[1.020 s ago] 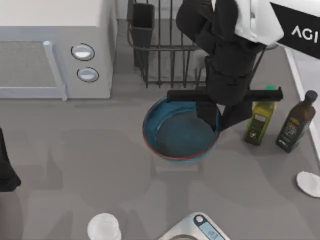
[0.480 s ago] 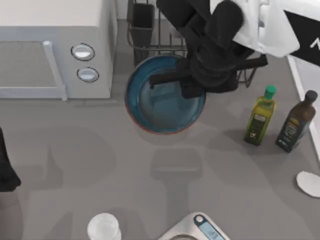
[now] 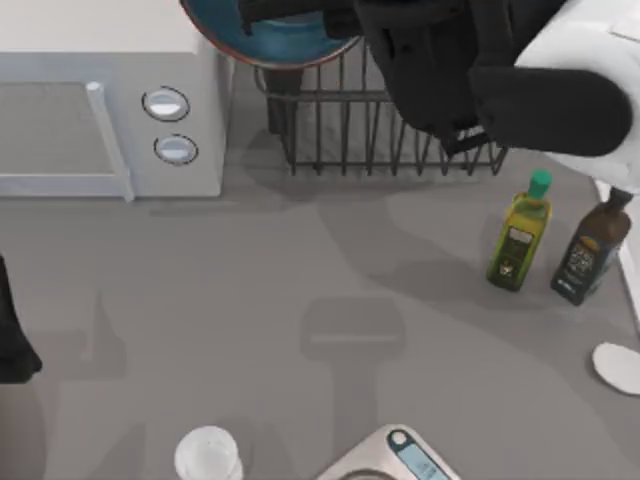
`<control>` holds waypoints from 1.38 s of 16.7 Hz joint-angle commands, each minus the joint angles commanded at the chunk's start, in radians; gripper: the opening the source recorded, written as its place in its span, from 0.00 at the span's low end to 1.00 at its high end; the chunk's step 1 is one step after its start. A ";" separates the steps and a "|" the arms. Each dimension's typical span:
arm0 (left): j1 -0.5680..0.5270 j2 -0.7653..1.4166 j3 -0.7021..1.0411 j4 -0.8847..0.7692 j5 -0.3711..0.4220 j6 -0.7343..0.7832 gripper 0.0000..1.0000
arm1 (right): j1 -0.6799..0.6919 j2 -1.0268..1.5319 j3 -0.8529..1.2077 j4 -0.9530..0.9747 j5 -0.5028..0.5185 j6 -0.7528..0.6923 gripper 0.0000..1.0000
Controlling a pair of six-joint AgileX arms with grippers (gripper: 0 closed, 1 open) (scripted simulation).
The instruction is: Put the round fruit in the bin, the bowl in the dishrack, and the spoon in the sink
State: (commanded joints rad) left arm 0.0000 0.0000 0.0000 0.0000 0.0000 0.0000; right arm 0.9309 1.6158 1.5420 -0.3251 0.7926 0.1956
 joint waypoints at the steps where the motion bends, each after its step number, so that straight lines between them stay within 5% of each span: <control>1: 0.000 0.000 0.000 0.000 0.000 0.000 1.00 | 0.023 -0.037 -0.022 0.073 0.059 -0.035 0.00; 6: 0.000 0.000 0.000 0.000 0.000 0.000 1.00 | 0.101 -0.166 -0.099 0.288 0.256 -0.156 0.00; 12: 0.000 0.000 0.000 0.000 0.000 0.000 1.00 | 0.100 -0.170 -0.101 0.302 0.265 -0.162 0.00; 17: 0.000 0.000 0.000 0.000 0.000 0.000 1.00 | -0.011 -0.016 -0.124 0.461 0.156 -0.167 0.00; 23: 0.000 0.000 0.000 0.000 0.000 0.000 1.00 | -0.179 0.287 -0.166 0.873 -0.009 -0.172 0.00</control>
State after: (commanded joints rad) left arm 0.0000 0.0000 0.0000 0.0000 0.0000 0.0000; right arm 0.7517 1.9026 1.3760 0.5482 0.7840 0.0233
